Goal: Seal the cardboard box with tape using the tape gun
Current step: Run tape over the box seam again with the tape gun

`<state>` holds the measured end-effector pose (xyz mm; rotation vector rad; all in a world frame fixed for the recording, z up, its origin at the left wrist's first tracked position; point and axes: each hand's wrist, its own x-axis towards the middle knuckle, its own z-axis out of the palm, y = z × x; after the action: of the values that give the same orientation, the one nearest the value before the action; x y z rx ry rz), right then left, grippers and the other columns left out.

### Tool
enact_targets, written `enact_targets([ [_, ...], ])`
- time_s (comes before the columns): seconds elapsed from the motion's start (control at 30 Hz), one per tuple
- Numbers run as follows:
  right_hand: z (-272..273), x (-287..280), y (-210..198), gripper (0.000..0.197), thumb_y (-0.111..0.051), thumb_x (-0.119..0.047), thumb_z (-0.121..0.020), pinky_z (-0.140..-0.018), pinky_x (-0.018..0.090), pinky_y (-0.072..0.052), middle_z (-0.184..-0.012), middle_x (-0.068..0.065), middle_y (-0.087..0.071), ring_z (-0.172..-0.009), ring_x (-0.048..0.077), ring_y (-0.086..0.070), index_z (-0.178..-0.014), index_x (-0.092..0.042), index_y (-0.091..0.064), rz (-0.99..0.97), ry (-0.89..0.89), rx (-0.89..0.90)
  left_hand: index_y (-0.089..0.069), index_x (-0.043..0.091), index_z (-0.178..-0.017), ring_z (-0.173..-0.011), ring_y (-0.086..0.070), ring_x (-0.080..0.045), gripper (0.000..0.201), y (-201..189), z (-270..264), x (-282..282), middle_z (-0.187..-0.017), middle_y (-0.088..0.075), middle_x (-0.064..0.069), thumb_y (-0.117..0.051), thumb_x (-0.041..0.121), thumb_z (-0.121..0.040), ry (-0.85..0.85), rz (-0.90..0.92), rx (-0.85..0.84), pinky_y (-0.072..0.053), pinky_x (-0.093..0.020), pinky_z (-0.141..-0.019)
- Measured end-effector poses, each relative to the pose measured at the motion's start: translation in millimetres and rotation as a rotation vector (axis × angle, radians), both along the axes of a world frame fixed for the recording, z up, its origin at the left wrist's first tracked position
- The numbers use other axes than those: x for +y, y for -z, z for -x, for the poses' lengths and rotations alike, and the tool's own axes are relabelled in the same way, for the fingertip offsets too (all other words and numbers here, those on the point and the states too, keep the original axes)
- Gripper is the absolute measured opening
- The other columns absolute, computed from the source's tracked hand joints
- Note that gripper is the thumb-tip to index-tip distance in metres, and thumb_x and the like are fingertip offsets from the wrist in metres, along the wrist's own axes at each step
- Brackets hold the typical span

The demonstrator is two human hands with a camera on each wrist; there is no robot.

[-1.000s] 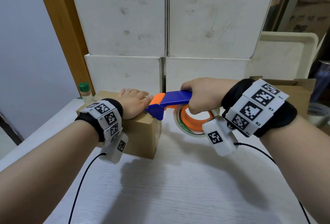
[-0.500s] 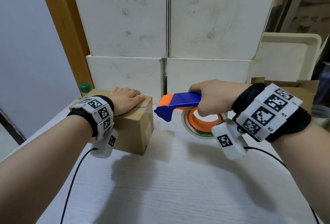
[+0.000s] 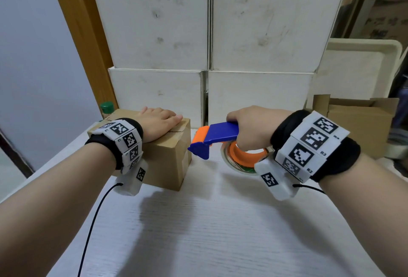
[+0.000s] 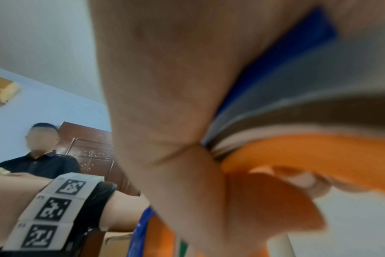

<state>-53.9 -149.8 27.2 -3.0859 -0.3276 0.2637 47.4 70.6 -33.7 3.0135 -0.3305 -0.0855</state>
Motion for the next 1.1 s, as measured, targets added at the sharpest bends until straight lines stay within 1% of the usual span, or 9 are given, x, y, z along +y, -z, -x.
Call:
enact_targets([
  [0.17, -1.1, 16.0, 5.1, 0.028, -0.054, -0.020, -0.083, -0.068, 0.029, -0.039, -0.077, -0.006, -0.049, -0.072, 0.016, -0.049, -0.111, -0.022, -0.051, 0.103, -0.092, -0.158, -0.038, 0.030, -0.140, -0.137, -0.031, -0.025, 0.054, 1.1, -2.0, 0.7, -0.146, -0.041, -0.004, -0.017, 0.053, -0.097, 0.003, -0.008, -0.003, -0.013, -0.044, -0.117],
  [0.27, -0.5, 36.5, 23.2, 0.020, -0.051, -0.028, -0.090, -0.074, 0.030, -0.035, -0.096, -0.003, -0.059, -0.090, 0.020, -0.056, -0.108, -0.022, -0.057, 0.450, -0.259, -0.269, -0.040, 0.030, -0.139, -0.135, -0.033, -0.025, 0.054, 2.4, -3.6, 2.0, -0.144, -0.043, -0.005, -0.017, 0.055, -0.096, 0.001, 0.011, -0.008, -0.015, -0.045, -0.116],
  [0.33, -0.2, 41.0, 46.1, 0.027, -0.051, -0.038, -0.090, -0.074, 0.031, -0.037, -0.103, 0.001, -0.062, -0.094, 0.020, -0.058, -0.108, -0.020, -0.057, 0.523, -0.287, -0.165, -0.039, 0.029, -0.139, -0.135, -0.033, -0.025, 0.055, 2.0, -3.3, 1.3, -0.144, -0.043, -0.004, -0.017, 0.055, -0.096, 0.005, 0.016, -0.005, -0.014, -0.045, -0.117],
  [0.4, -3.0, 35.9, 55.2, 0.030, -0.053, -0.040, -0.086, -0.072, 0.030, -0.043, -0.098, 0.001, -0.063, -0.089, 0.021, -0.060, -0.108, -0.019, -0.058, 0.419, -0.230, -0.091, -0.039, 0.029, -0.140, -0.135, -0.033, -0.025, 0.055, 1.1, -2.3, 0.7, -0.145, -0.043, -0.004, -0.017, 0.055, -0.097, 0.005, 0.014, -0.009, -0.014, -0.045, -0.117],
  [0.53, -17.2, 14.6, 52.5, 0.023, -0.053, -0.022, -0.081, -0.065, 0.028, -0.044, -0.087, -0.002, -0.060, -0.077, 0.019, -0.057, -0.103, -0.019, -0.059, 0.246, -0.091, -0.097, -0.039, 0.029, -0.140, -0.136, -0.032, -0.026, 0.054, 1.2, -1.0, -0.3, -0.145, -0.042, -0.004, -0.018, 0.055, -0.097, -0.001, 0.026, 0.006, -0.014, -0.046, -0.117],
  [0.73, -34.2, -15.5, 55.9, 0.032, -0.051, -0.016, -0.077, -0.072, 0.028, -0.050, -0.112, 0.008, -0.047, -0.077, 0.025, -0.057, -0.108, -0.020, -0.059, 0.013, 0.187, 0.086, -0.043, 0.029, -0.137, -0.135, -0.034, -0.026, 0.056, 0.9, -3.1, 0.1, -0.143, -0.044, -0.004, -0.018, 0.057, -0.095, -0.009, 0.018, -0.008, -0.015, -0.045, -0.116],
  [0.87, -43.1, -26.9, 64.2, 0.040, -0.058, -0.005, -0.071, -0.050, 0.020, -0.040, -0.082, 0.003, -0.059, -0.063, 0.018, -0.053, -0.109, -0.013, -0.063, -0.196, 0.326, 0.118, -0.042, 0.030, -0.138, -0.133, -0.036, -0.025, 0.057, 0.9, -2.8, -1.3, -0.143, -0.045, -0.004, -0.017, 0.057, -0.095, -0.009, 0.008, -0.006, -0.017, -0.044, -0.115],
  [0.97, -50.9, -29.6, 64.4, 0.042, -0.066, -0.006, -0.067, -0.054, 0.024, -0.042, -0.076, 0.002, -0.058, -0.071, 0.022, -0.055, -0.109, -0.011, -0.056, -0.270, 0.398, 0.099, -0.043, 0.030, -0.138, -0.133, -0.036, -0.024, 0.057, 0.9, -3.3, -0.9, -0.142, -0.045, -0.003, -0.016, 0.058, -0.095, -0.010, 0.008, -0.005, -0.018, -0.044, -0.115],
  [1.1, -60.0, -28.9, 68.7, 0.031, -0.073, -0.015, -0.069, -0.058, 0.025, -0.045, -0.078, 0.006, -0.062, -0.071, 0.024, -0.058, -0.098, -0.008, -0.065, -0.311, 0.412, 0.105, -0.043, 0.030, -0.137, -0.132, -0.037, -0.025, 0.057, 0.4, -2.7, -2.0, -0.142, -0.046, -0.004, -0.017, 0.058, -0.095, -0.016, 0.006, -0.009, -0.018, -0.044, -0.115],
])
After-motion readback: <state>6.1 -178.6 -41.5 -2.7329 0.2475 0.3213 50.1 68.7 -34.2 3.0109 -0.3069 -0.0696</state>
